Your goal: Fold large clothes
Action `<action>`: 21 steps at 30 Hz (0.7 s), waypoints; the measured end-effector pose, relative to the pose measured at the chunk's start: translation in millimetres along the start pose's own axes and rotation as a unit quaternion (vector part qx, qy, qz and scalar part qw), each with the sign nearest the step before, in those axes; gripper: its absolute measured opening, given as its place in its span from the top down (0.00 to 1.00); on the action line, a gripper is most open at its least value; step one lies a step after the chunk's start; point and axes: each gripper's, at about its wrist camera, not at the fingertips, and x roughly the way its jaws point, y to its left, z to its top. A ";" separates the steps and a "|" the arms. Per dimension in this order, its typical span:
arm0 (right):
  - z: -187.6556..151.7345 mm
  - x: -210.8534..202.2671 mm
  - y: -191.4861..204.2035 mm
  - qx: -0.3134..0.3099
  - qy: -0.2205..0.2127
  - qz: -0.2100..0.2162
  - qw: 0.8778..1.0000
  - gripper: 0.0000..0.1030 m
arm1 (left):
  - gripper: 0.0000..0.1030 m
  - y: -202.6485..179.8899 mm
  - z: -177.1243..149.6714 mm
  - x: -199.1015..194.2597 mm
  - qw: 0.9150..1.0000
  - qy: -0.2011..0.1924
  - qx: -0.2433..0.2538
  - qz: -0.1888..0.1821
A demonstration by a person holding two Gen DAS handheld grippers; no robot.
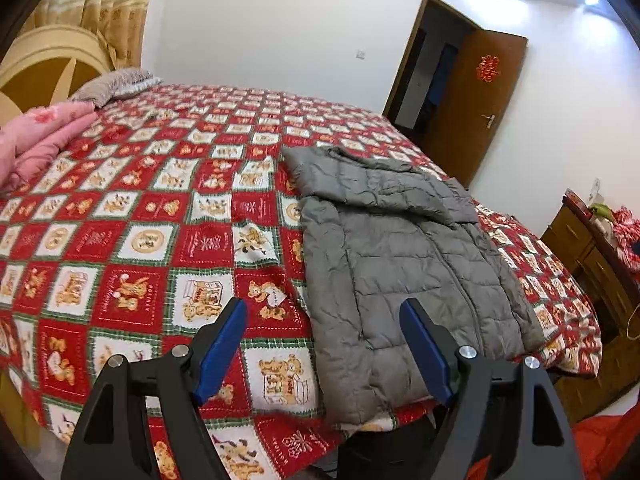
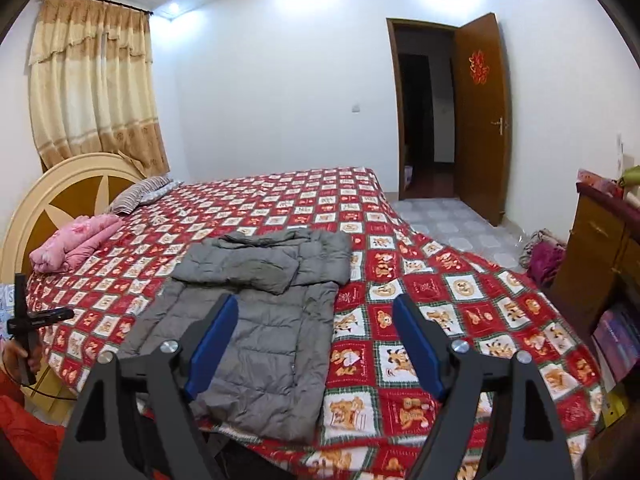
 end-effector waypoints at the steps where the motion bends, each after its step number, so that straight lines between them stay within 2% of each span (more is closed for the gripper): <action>1: -1.6 -5.6 4.3 -0.002 -0.002 0.008 1.000 0.17 | 0.23 -1.5 -2.7 -3.2 1.000 -0.009 0.004 -0.006; 2: -6.7 -8.3 8.0 -0.006 0.000 0.019 1.000 0.12 | 0.23 -2.1 -6.5 -4.4 1.000 -0.017 0.005 -0.014; 4: -20.4 0.8 17.3 -0.016 0.018 0.031 0.999 0.08 | 0.18 0.4 -18.1 1.0 0.999 -0.024 -0.005 -0.025; 7: -59.8 48.0 33.6 -0.039 0.075 0.012 0.996 0.09 | 0.18 0.0 -37.6 32.3 0.999 0.004 -0.031 -0.033; 9: -93.0 94.1 42.1 -0.057 0.125 -0.007 0.990 0.12 | 0.18 2.9 -54.0 58.8 0.997 0.033 -0.061 -0.041; 11: -120.2 125.7 42.7 -0.063 0.166 -0.036 0.983 0.22 | 0.18 3.9 -67.0 72.3 0.994 0.051 -0.081 -0.057; 12: -133.5 140.1 39.8 -0.056 0.186 -0.048 0.980 0.23 | 0.18 4.5 -74.1 82.3 0.992 0.061 -0.090 -0.067; 14: -156.1 165.8 31.3 -0.023 0.217 -0.037 0.975 0.23 | 0.18 4.9 -81.7 93.0 0.990 0.073 -0.094 -0.073; 17: -176.7 182.1 21.6 -0.027 0.241 -0.046 0.969 0.23 | 0.18 3.8 -88.4 109.2 0.990 0.092 -0.087 -0.055; 19: -179.7 186.2 23.3 -0.042 0.227 -0.051 0.972 0.21 | 0.18 3.3 -91.3 116.1 0.991 0.101 -0.079 -0.045; 21: -179.2 189.4 27.0 -0.049 0.229 -0.042 0.971 0.23 | 0.18 2.2 -91.2 115.7 0.991 0.093 -0.077 -0.049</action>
